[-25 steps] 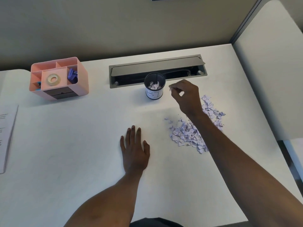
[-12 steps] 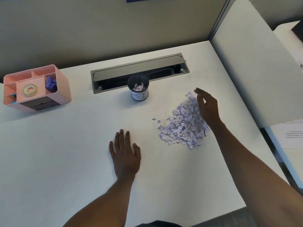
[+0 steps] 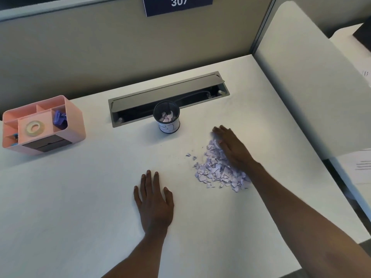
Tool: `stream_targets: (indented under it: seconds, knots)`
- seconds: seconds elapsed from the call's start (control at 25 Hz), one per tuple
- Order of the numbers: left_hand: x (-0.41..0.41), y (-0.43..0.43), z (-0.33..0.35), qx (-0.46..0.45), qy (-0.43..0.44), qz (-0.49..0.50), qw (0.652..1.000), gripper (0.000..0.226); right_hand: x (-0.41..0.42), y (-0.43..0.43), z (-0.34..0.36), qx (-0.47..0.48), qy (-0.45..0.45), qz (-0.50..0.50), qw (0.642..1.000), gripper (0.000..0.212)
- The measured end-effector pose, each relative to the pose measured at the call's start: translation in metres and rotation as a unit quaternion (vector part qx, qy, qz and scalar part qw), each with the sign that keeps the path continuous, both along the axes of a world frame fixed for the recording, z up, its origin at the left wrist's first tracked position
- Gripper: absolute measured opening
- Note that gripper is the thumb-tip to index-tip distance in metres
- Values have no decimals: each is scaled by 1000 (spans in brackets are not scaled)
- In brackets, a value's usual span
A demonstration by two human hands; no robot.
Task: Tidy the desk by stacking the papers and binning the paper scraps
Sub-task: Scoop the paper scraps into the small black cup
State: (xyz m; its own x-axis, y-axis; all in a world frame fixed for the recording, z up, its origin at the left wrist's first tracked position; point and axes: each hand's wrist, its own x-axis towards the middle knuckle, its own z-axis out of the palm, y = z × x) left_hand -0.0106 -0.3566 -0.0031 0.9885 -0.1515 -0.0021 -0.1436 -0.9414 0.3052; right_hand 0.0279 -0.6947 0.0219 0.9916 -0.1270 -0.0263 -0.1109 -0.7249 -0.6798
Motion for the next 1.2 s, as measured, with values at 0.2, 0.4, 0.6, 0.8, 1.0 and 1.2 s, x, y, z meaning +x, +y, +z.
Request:
stream_targets:
  seconds: [0.2, 0.4, 0.6, 0.8, 1.0, 1.2]
  knots:
    - [-1, 0, 1, 1, 0, -2, 1000, 61, -16, 34, 11, 82, 11, 18, 996, 46]
    - [0, 0, 1, 0, -4, -2, 1000, 61, -73, 10, 14, 74, -66, -193, 976, 43]
    - [0, 1, -1, 3, -3, 0, 1000, 61, -118, 31, -20, 38, -54, -301, 951, 56]
    - [0, 0, -1, 3, -8, 1, 1000, 61, -86, 84, -20, 34, -68, -310, 948, 58]
    - [-1, 1, -1, 8, -9, 2, 1000, 61, -71, 104, 0, 73, -44, -233, 969, 62]
    - [0, 1, -1, 6, -6, 3, 1000, 61, -71, 86, 37, -135, 76, -158, 975, 78]
